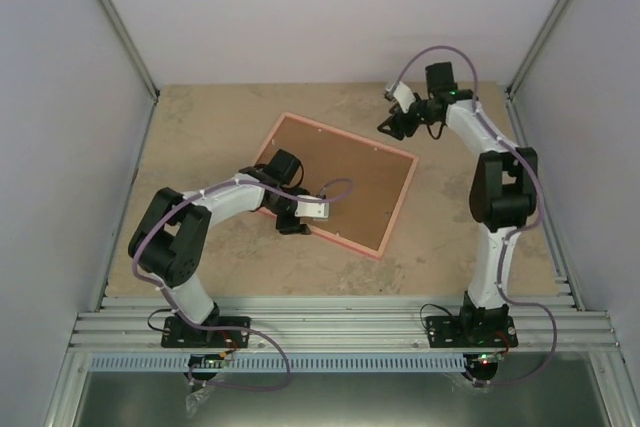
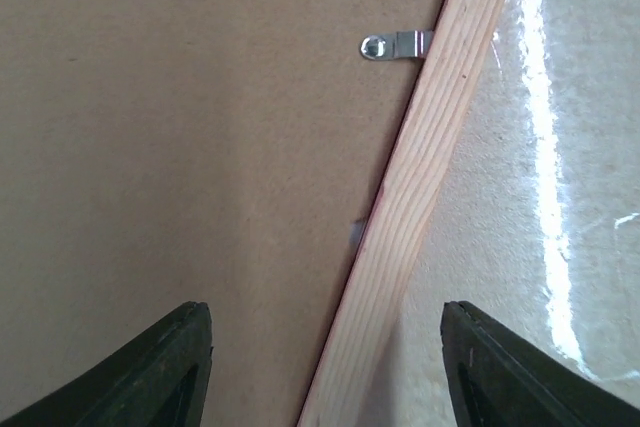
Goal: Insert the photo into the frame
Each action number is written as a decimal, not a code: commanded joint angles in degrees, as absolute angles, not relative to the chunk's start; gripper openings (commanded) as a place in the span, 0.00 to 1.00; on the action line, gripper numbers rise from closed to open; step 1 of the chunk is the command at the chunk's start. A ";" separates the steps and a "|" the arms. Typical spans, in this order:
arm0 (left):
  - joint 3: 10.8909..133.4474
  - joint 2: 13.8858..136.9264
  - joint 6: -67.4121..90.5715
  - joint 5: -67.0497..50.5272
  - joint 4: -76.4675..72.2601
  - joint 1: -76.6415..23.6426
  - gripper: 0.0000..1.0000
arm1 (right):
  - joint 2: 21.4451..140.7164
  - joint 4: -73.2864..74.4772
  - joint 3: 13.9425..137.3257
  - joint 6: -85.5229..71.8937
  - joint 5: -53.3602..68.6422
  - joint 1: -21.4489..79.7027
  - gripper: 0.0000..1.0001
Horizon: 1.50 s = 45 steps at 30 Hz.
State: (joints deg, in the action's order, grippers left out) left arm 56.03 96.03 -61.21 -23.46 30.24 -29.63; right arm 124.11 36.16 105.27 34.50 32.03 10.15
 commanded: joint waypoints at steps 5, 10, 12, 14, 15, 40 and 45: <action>54.87 98.96 -67.77 -20.03 27.99 -32.31 0.53 | 107.91 33.82 90.20 34.29 38.10 5.67 0.74; 51.14 97.26 -70.39 -18.43 26.85 -34.06 0.28 | 98.53 27.38 77.71 34.32 39.91 3.95 0.87; 53.64 97.92 -68.33 -19.34 28.49 -34.06 0.22 | 94.44 24.03 72.72 34.97 40.73 3.87 0.91; 57.53 99.14 -65.20 -20.88 31.32 -34.03 0.16 | 90.25 20.59 68.37 35.85 41.41 3.87 0.92; 59.30 99.60 -63.74 -21.75 32.64 -33.97 0.13 | 88.45 19.76 66.78 36.85 41.68 3.82 0.92; 91.94 109.70 -44.13 -42.89 51.21 -32.87 0.00 | 60.83 -1.46 30.85 70.76 14.02 28.76 0.91; 92.93 110.33 -42.63 -43.72 51.17 -32.87 0.00 | 68.84 -9.42 32.25 73.30 7.22 31.80 0.89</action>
State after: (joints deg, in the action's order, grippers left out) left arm 90.52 109.91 -45.06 -37.91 50.78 -32.88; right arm 64.12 1.17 31.42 69.56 15.90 29.47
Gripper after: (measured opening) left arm 0.159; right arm 0.904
